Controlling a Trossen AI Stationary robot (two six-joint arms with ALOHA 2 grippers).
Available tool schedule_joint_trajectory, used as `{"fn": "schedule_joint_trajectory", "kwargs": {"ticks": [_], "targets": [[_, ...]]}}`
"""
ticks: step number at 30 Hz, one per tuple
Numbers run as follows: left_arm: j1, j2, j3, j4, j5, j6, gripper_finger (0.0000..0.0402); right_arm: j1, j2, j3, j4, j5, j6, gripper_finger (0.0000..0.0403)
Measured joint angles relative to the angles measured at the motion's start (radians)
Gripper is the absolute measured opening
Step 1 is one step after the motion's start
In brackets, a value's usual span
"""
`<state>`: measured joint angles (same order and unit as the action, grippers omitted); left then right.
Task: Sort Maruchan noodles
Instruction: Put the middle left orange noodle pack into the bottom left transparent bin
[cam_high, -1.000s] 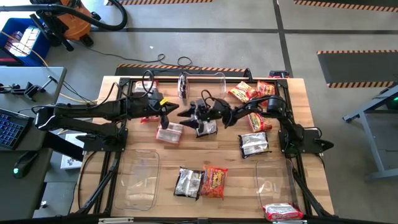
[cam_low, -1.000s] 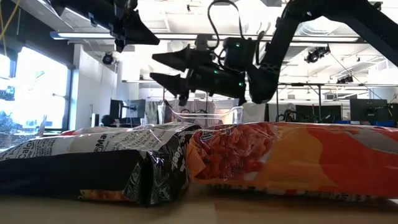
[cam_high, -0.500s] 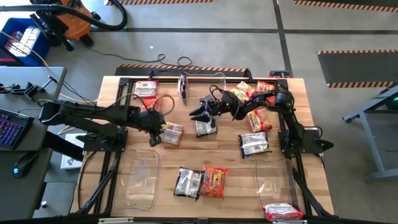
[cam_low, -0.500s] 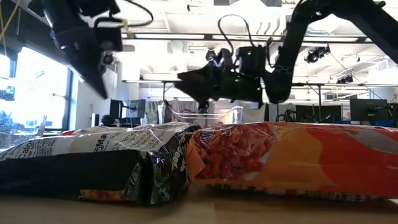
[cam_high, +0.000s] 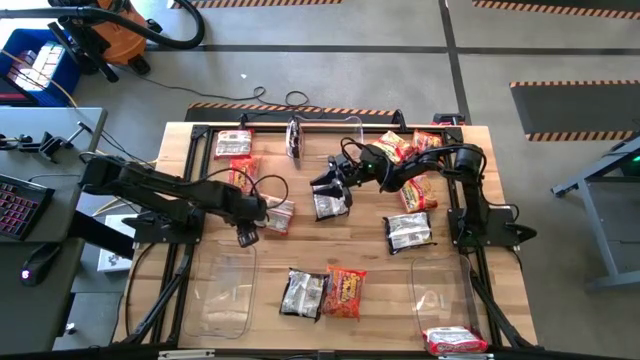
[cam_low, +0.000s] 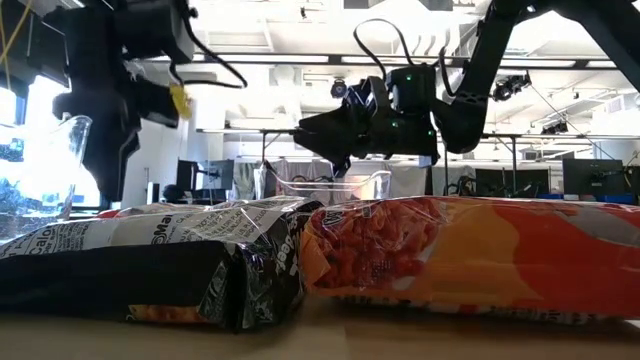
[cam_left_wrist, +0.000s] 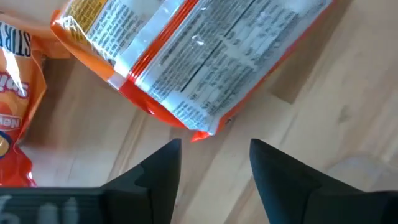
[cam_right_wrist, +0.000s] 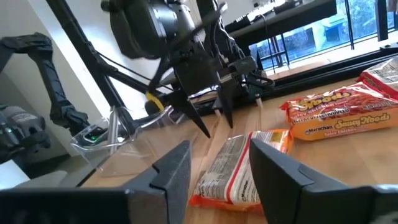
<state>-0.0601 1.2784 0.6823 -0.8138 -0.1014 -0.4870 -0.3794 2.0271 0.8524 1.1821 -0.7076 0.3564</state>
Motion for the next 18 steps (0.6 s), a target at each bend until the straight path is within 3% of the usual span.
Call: {"fn": "schedule_joint_trajectory", "kwargs": {"ticks": [10, 18], "targets": [[0.014, 0.084, 0.004, 0.122, 0.005, 0.062, 0.0173, 0.0, 0.0, 0.0, -0.019, 0.0, -0.026, 0.0179], [0.055, 0.085, -0.001, 0.133, -0.006, 0.09, 0.0131, 0.0, 0.0, 0.0, -0.018, 0.0, -0.026, 0.0179]]}}
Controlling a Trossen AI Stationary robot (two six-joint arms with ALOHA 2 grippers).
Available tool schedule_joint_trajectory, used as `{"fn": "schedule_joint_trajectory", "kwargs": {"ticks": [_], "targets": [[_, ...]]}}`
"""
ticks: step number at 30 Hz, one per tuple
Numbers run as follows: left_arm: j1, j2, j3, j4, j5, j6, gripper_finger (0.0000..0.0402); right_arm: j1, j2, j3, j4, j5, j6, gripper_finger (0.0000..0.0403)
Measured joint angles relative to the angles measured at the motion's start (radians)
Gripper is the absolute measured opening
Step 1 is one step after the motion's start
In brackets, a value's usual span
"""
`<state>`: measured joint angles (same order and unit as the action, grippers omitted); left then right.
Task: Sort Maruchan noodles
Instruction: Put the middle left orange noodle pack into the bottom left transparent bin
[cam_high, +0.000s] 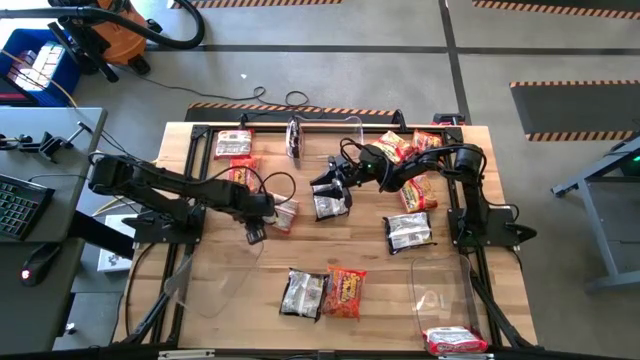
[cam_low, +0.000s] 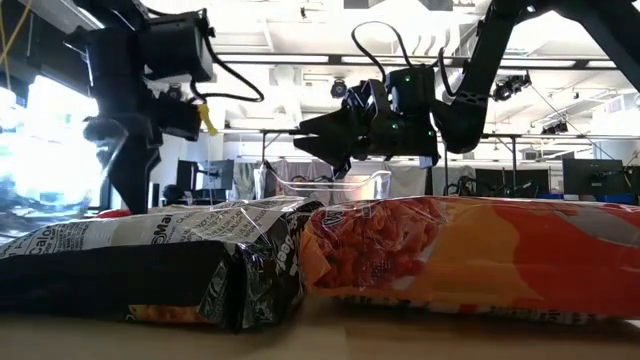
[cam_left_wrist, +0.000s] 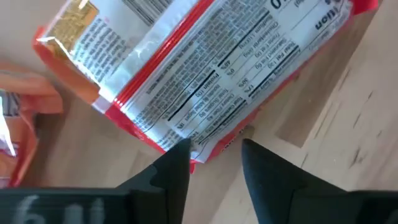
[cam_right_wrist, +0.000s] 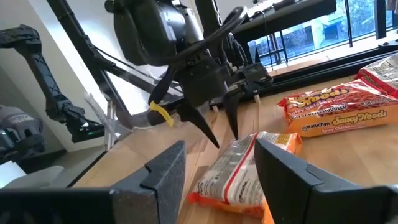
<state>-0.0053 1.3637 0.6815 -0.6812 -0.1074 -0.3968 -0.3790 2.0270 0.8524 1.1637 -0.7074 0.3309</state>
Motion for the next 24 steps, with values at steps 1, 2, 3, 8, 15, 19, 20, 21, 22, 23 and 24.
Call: {"fn": "schedule_joint_trajectory", "kwargs": {"ticks": [1, 2, 3, 8, 15, 19, 20, 21, 22, 23, 24], "targets": [[0.0, -0.006, 0.0, -0.001, -0.003, 0.0, 0.0128, 0.0, 0.0, 0.0, 0.0, 0.0, 0.0, 0.0179], [0.0, -0.01, 0.0, -0.002, -0.006, -0.001, 0.0126, 0.0, 0.0, 0.0, 0.0, 0.0, 0.002, 0.0179], [0.0, -0.016, 0.0, -0.003, -0.005, -0.001, 0.0125, 0.0, 0.0, 0.0, 0.0, 0.0, 0.002, 0.0179], [0.0, -0.071, 0.0, -0.006, -0.009, -0.016, 0.0124, 0.0, 0.0, 0.0, 0.0, 0.0, 0.001, 0.0179], [0.022, -0.204, 0.0, -0.088, 0.026, -0.051, 0.0098, 0.0, 0.0, 0.0, 0.0, -0.001, 0.001, 0.0179], [0.066, -0.261, 0.0, -0.286, 0.025, -0.116, 0.0061, 0.0, 0.0, 0.0, 0.0, -0.001, 0.004, 0.0176], [0.074, -0.27, 0.0, -0.335, 0.037, -0.135, 0.005, 0.0, 0.0, 0.0, 0.0, -0.002, 0.003, 0.0173], [0.079, -0.273, 0.0, -0.368, 0.062, -0.15, 0.004, 0.0, 0.0, 0.0, 0.0, -0.002, 0.003, 0.0171], [0.079, -0.276, 0.0, -0.391, 0.093, -0.163, 0.0029, 0.0, 0.0, 0.0, 0.0, -0.002, 0.003, 0.0167], [0.076, -0.278, 0.0, -0.407, 0.125, -0.175, 0.0019, 0.0, 0.0, 0.0, 0.002, -0.002, 0.003, 0.0164], [0.07, -0.279, 0.0, -0.418, 0.164, -0.188, 0.0011, 0.0, 0.0, 0.0, 0.003, -0.003, 0.003, 0.0161]]}}
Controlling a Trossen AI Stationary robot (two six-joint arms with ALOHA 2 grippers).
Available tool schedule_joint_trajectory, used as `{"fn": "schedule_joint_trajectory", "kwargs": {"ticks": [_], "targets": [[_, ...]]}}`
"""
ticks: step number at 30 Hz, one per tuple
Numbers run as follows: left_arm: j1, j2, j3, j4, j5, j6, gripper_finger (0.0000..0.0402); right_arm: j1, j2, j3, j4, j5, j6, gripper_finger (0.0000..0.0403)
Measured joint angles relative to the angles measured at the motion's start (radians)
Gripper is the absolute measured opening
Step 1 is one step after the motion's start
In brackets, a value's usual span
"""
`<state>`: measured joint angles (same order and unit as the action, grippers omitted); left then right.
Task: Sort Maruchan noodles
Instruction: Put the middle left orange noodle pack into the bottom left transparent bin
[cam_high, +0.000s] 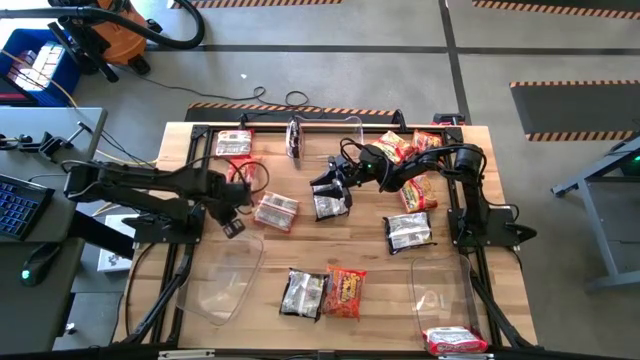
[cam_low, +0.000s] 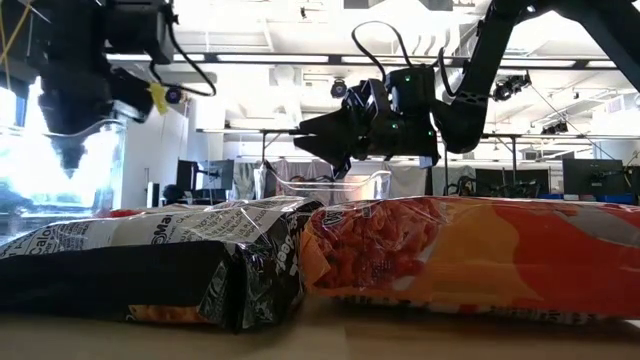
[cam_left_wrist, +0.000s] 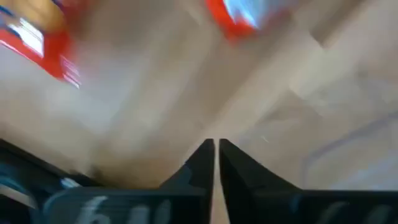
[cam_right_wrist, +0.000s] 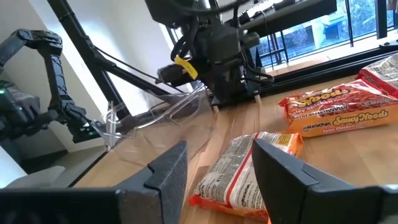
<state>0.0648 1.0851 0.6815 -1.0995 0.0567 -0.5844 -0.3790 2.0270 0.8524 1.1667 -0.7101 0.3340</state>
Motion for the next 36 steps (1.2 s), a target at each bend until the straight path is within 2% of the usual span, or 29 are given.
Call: {"fn": "schedule_joint_trajectory", "kwargs": {"ticks": [6, 12, 15, 20, 24, 29, 36], "targets": [[-0.058, 0.0, 0.0, -0.004, 0.16, -0.132, 0.0004, 0.0, 0.0, 0.0, 0.003, 0.0, -0.002, 0.015], [-0.126, 0.0, 0.0, 0.075, 0.191, -0.207, 0.0001, 0.0, 0.0, 0.0, 0.004, -0.001, -0.006, 0.0149], [-0.128, 0.0, 0.002, 0.178, 0.149, -0.19, 0.0001, -0.001, -0.004, 0.0, 0.0, -0.007, -0.022, 0.0149], [-0.04, -0.003, 0.084, 0.17, -0.001, -0.055, 0.0012, -0.028, -0.081, 0.0, -0.084, -0.015, -0.087, 0.0149], [0.021, 0.0, 0.097, 0.172, -0.029, 0.089, 0.0038, -0.048, -0.181, 0.0, -0.245, 0.005, -0.183, 0.0149], [0.044, 0.058, 0.026, 0.188, -0.03, 0.178, 0.0093, -0.046, -0.269, 0.0, -0.431, 0.063, -0.307, 0.0149], [0.044, 0.123, -0.089, 0.421, 0.002, 0.194, 0.0161, -0.037, -0.29, 0.0, -0.501, 0.089, -0.353, 0.0149]]}}
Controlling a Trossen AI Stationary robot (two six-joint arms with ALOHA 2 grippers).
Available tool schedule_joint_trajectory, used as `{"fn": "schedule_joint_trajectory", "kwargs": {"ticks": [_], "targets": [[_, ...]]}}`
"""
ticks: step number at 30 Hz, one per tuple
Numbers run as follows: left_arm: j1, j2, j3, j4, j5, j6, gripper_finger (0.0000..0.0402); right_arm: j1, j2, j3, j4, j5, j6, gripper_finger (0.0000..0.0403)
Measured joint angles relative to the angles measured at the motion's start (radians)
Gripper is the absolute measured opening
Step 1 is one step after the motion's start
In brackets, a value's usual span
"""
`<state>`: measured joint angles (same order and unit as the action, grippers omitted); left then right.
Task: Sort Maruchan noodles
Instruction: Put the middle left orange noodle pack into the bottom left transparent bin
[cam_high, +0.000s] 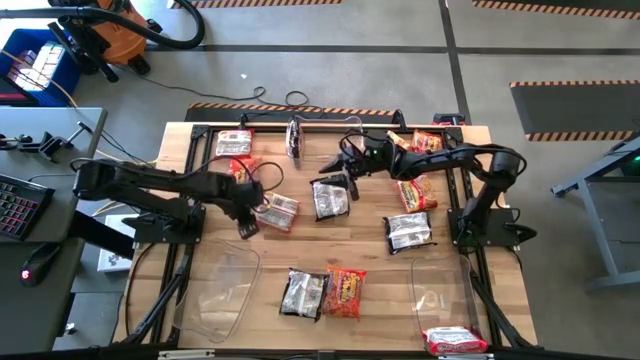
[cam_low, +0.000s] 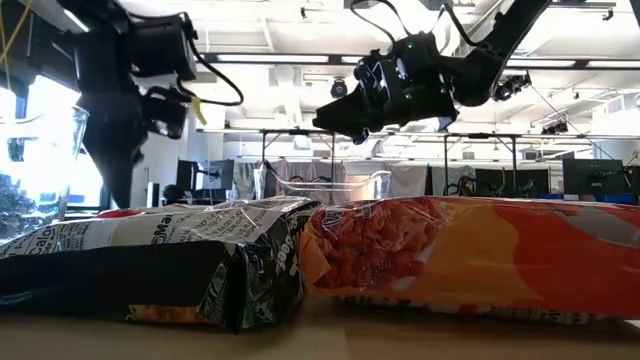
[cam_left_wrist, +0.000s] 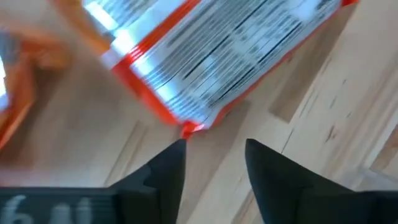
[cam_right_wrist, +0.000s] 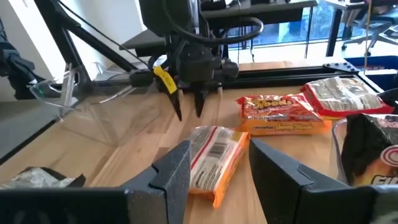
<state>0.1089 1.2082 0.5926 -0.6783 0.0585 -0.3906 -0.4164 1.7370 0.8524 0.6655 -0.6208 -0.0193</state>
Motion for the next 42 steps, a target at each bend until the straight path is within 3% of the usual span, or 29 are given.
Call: {"fn": "schedule_joint_trajectory", "kwargs": {"ticks": [6, 12, 19, 24, 31, 36, 39, 42], "targets": [[0.0, 0.045, -0.049, 0.132, 0.01, 0.044, 0.0178, 0.0, 0.0, 0.0, -0.012, 0.002, -0.001, 0.0149], [-0.001, 0.131, -0.054, 0.164, -0.044, 0.05, 0.0156, 0.0, 0.0, 0.0, -0.015, 0.018, -0.014, 0.0149], [0.007, 0.168, -0.057, 0.319, -0.057, 0.11, 0.0078, 0.007, 0.0, 0.0, -0.05, 0.073, -0.053, 0.0151], [0.047, 0.114, -0.058, 0.347, -0.048, 0.107, 0.0008, 0.054, 0.0, 0.0, -0.158, 0.16, -0.224, 0.018], [0.131, -0.009, -0.058, 0.388, 0.022, 0.08, 0.0001, 0.174, 0.008, 0.0, -0.25, 0.375, -0.392, 0.0249], [0.174, -0.062, -0.057, 0.365, 0.084, 0.015, 0.0003, 0.224, 0.031, 0.0, -0.23, 0.483, -0.434, 0.0266], [0.145, -0.054, -0.057, 0.32, 0.087, -0.022, 0.0022, 0.229, 0.036, 0.0, -0.229, 0.504, -0.425, 0.0267], [0.098, -0.018, -0.057, 0.304, 0.02, -0.01, 0.0056, 0.228, 0.036, 0.0, -0.223, 0.508, -0.409, 0.0267]]}}
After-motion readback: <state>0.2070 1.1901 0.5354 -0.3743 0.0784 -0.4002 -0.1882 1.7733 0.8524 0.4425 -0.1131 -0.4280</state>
